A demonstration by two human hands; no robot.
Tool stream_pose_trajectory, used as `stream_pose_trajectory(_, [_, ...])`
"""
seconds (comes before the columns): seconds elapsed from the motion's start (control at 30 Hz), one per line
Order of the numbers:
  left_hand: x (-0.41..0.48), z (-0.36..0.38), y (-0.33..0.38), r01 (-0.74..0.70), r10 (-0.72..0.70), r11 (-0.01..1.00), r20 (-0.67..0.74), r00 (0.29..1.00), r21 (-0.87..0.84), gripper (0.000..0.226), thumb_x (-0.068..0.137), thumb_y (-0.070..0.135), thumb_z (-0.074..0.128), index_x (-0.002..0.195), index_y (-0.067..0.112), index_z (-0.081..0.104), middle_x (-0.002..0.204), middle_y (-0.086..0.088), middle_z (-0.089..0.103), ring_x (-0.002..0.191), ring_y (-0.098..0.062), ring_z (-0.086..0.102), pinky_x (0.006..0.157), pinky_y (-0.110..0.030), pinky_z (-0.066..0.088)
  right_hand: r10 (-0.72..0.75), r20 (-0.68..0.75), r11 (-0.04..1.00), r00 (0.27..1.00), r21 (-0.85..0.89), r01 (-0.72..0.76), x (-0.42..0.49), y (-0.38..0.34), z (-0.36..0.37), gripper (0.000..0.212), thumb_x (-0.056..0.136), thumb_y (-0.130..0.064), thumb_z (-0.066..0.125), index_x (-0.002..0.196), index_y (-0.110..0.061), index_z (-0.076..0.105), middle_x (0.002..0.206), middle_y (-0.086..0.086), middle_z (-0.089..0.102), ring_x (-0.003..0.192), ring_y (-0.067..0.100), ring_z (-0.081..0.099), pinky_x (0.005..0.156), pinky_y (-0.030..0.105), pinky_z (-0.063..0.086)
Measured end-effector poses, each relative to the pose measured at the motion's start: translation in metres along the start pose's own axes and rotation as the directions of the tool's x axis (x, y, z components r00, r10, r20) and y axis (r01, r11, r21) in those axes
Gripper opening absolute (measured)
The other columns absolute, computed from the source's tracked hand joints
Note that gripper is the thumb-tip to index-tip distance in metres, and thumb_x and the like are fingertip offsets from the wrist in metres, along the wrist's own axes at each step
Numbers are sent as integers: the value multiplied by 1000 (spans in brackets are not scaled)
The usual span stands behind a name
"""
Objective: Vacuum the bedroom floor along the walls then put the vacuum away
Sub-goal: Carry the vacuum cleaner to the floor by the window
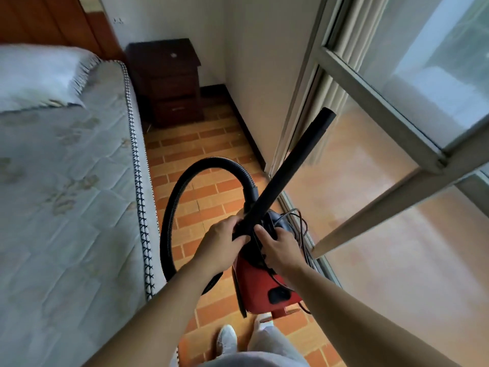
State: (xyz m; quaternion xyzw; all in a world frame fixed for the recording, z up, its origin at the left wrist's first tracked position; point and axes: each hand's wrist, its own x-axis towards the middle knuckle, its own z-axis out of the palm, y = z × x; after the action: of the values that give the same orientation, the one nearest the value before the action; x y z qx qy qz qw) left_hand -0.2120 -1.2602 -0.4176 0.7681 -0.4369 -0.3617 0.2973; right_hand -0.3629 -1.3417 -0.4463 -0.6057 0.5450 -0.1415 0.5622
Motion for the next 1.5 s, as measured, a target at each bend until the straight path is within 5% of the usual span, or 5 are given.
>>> stream_pose_trajectory(0.33, [151, -45, 7, 128, -123, 986, -49, 991, 108, 32, 100, 34, 63, 130, 29, 59, 116, 4, 67, 103, -20, 64, 83, -40, 56, 21, 127, 994, 992, 99, -34, 167, -47, 17, 41, 90, -61, 63, 85, -20, 61, 64, -5, 57, 53, 14, 50, 54, 31, 39])
stream_pose_trajectory(0.63, [260, -101, -4, 167, -160, 980, -72, 985, 112, 28, 99, 33, 64, 126, 27, 61, 111, 6, 67, 97, -17, 64, 80, -36, 55, 31, 113, 999, 993, -37, -27, 276, -110, 34, 46, 84, -67, 63, 83, -21, 61, 70, -3, 61, 61, 18, 56, 59, 33, 44])
stream_pose_trajectory(1.1, [443, -184, -8, -58, 17, 986, 260, 965, 154, 28, 97, 37, 68, 120, 25, 58, 109, 5, 67, 97, -19, 64, 76, -34, 52, 194, -192, 981, 962, 17, -194, 388, -202, 61, 62, 84, -73, 62, 86, -12, 66, 68, 3, 63, 58, 19, 59, 59, 35, 47])
stream_pose_trajectory(1.5, [522, -188, 16, -124, 14, 945, 342, 940, 304, 22, 99, 37, 66, 116, 28, 55, 107, 5, 64, 92, -18, 61, 64, -25, 44, 188, -213, 975, 959, 161, -156, 452, -214, 44, 60, 85, -75, 62, 76, -16, 60, 65, 2, 57, 58, 20, 54, 58, 33, 42])
